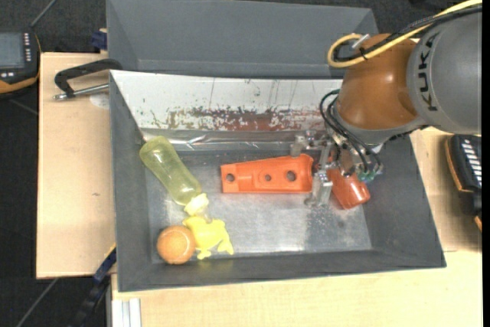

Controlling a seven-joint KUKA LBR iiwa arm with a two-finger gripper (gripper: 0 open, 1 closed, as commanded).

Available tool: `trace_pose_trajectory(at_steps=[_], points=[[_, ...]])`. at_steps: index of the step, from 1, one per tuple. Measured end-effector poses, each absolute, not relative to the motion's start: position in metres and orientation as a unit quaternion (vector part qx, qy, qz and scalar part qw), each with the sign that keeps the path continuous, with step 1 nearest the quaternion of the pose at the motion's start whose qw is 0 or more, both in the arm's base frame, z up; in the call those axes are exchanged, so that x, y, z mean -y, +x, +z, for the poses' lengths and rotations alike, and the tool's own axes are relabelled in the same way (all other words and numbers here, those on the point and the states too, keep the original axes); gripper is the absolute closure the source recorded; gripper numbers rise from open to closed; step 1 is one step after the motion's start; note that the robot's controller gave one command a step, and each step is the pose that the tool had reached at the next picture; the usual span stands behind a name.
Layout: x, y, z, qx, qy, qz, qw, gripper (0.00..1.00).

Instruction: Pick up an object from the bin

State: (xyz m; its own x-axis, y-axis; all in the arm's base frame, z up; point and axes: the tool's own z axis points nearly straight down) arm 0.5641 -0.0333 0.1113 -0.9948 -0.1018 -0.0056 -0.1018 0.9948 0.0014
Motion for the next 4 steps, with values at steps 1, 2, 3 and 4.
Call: trace_pose_trajectory(at_steps=[1, 2, 3, 4], points=[[0.022, 0.572, 0.101, -0.999, -0.048, 0.001, 0.005, 0.0], [0.006, 0.577, 0.097, -1.0, -0.012, 0.002, 0.003, 0.0], [-0.004, 0.577, 0.084, -1.0, 0.001, 0.002, 0.006, 1.0], [-0.004, 0.577, 0.084, -1.0, 0.001, 0.002, 0.006, 1.0]])
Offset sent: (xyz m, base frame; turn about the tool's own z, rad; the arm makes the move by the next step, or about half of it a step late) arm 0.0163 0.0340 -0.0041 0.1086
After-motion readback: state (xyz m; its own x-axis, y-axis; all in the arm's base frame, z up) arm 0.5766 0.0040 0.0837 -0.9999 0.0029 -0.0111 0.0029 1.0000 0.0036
